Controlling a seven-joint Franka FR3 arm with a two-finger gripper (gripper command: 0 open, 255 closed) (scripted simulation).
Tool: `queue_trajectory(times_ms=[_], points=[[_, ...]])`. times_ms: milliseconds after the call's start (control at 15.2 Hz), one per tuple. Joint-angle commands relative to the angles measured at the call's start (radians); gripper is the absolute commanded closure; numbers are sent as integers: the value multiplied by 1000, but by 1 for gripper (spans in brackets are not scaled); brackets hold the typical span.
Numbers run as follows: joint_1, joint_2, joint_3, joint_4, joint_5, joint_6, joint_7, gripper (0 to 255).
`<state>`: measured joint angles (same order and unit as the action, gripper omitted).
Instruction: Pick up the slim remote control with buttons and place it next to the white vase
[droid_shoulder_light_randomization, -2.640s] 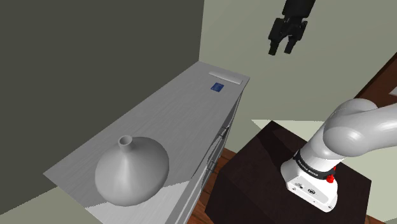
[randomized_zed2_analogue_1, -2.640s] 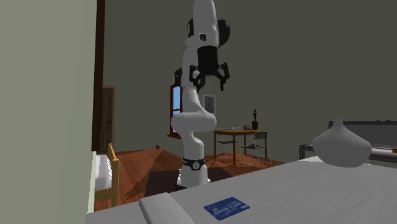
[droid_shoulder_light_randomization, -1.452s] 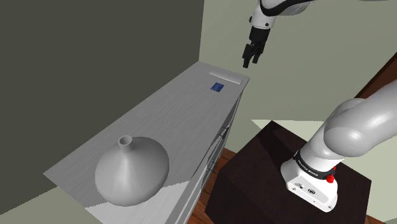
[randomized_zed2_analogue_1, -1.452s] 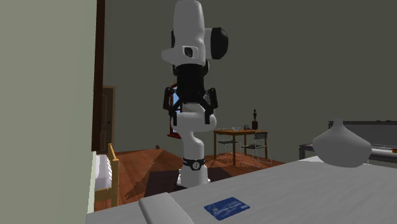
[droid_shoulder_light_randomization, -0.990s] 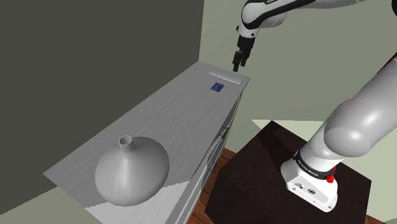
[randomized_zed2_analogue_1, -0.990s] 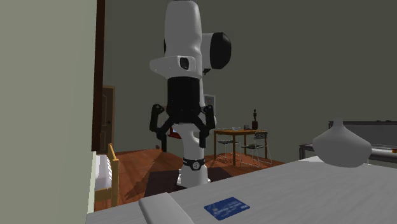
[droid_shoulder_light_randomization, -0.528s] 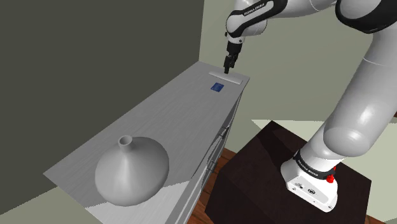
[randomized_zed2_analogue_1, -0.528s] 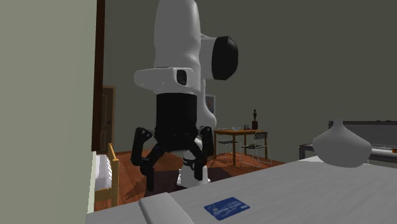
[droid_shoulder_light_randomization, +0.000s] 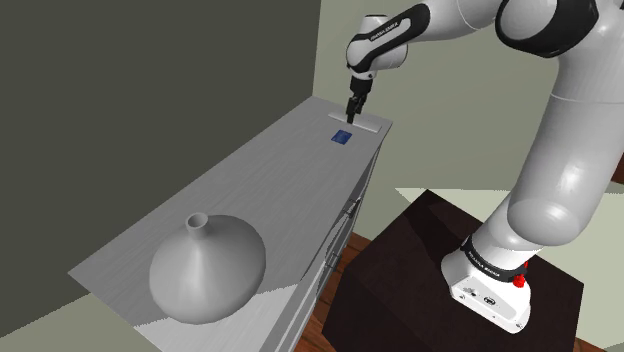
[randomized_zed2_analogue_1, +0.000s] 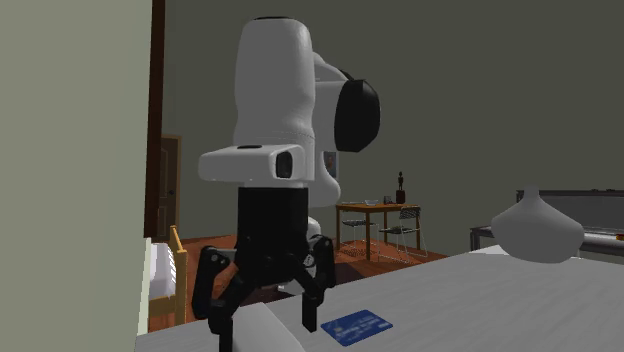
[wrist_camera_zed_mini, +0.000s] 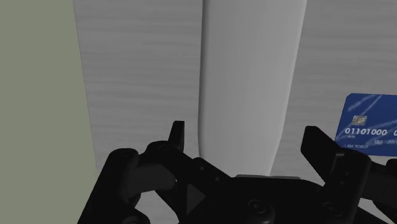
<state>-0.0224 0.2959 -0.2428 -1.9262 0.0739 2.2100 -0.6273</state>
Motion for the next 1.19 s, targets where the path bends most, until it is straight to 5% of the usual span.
queue_trajectory(times_ms=[0,528,594,1122], points=[[-3,19,2,-10,7,29,-5,0],[-3,19,2,-10,7,29,-5,0],[-3,19,2,-10,7,29,-5,255],[-3,19,2,-10,7,29,-5,255]])
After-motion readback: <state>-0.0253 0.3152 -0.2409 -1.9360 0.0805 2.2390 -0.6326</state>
